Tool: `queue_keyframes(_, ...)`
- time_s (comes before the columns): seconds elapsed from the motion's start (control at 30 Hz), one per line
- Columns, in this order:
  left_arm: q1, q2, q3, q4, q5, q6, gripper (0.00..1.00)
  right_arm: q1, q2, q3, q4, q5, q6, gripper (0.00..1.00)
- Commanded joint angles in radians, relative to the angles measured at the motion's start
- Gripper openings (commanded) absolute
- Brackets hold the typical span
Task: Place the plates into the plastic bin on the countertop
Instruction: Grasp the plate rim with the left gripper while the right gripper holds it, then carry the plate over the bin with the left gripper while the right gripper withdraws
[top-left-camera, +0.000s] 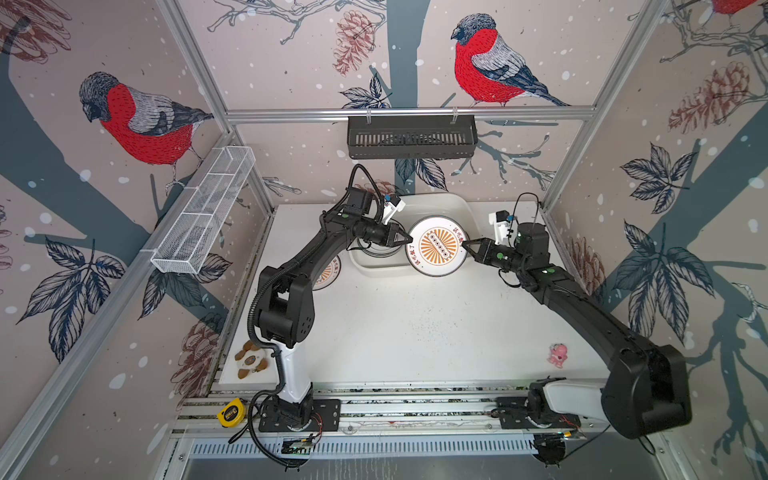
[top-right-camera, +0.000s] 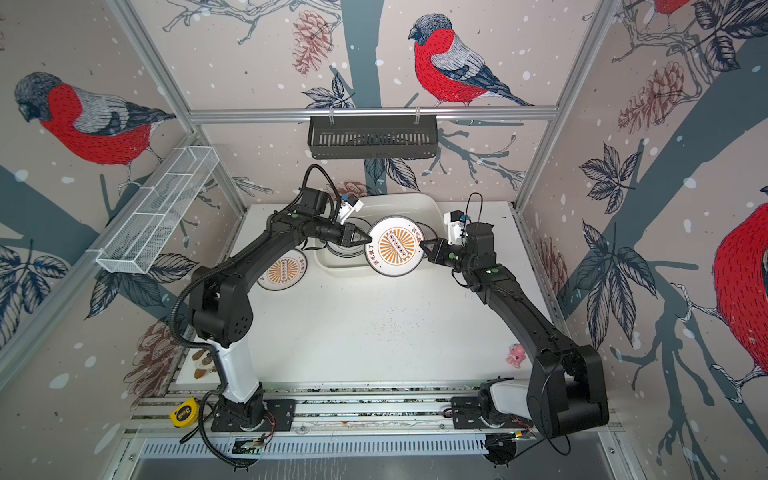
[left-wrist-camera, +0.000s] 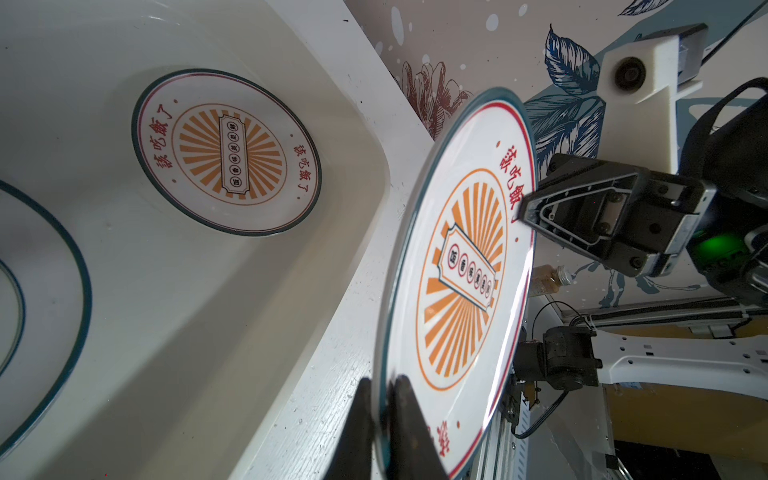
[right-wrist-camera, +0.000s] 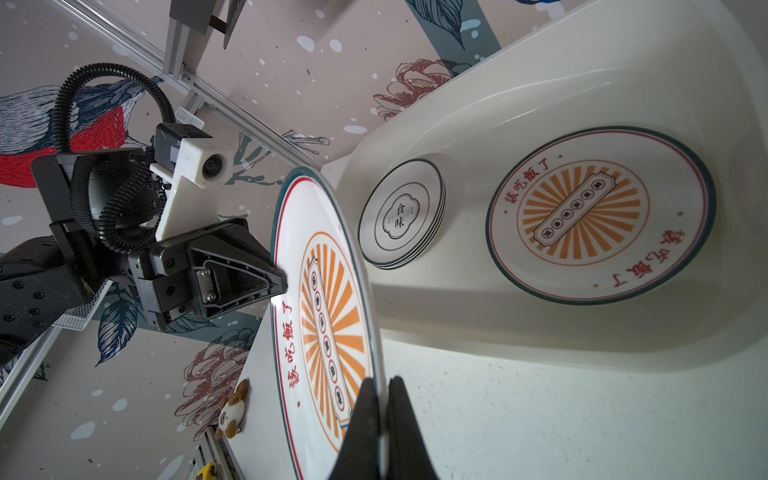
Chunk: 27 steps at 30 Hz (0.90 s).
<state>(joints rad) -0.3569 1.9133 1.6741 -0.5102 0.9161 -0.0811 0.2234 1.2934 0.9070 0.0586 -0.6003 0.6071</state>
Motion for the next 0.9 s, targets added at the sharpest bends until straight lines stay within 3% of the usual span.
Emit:
queue_keyframes(0.0,-0.004,0.001,0.013,-0.005,0.007,0.024,0.06,0.004,-0.007,0.000,0.059,-0.004,0.013,0.02)
queue_keyframes(0.07,-0.005,0.005,0.023,-0.009,0.008,0.023,0.04,0.006,-0.008,0.000,0.058,-0.003,0.012,0.07)
queue_keyframes(0.27,-0.005,0.006,0.043,-0.007,-0.014,0.021,0.00,0.008,-0.014,0.000,0.041,0.025,0.003,0.38)
queue_keyframes(0.37,-0.005,0.004,0.057,0.002,-0.031,0.017,0.00,0.006,-0.015,0.005,0.031,0.041,-0.004,0.45)
queue_keyframes(0.6,-0.005,0.025,0.129,0.027,-0.087,-0.003,0.00,-0.040,-0.036,-0.002,0.001,0.099,-0.008,0.49)
queue_keyframes(0.87,-0.004,0.101,0.229,0.118,-0.203,-0.094,0.00,-0.106,-0.166,-0.059,-0.060,0.119,-0.016,0.49)
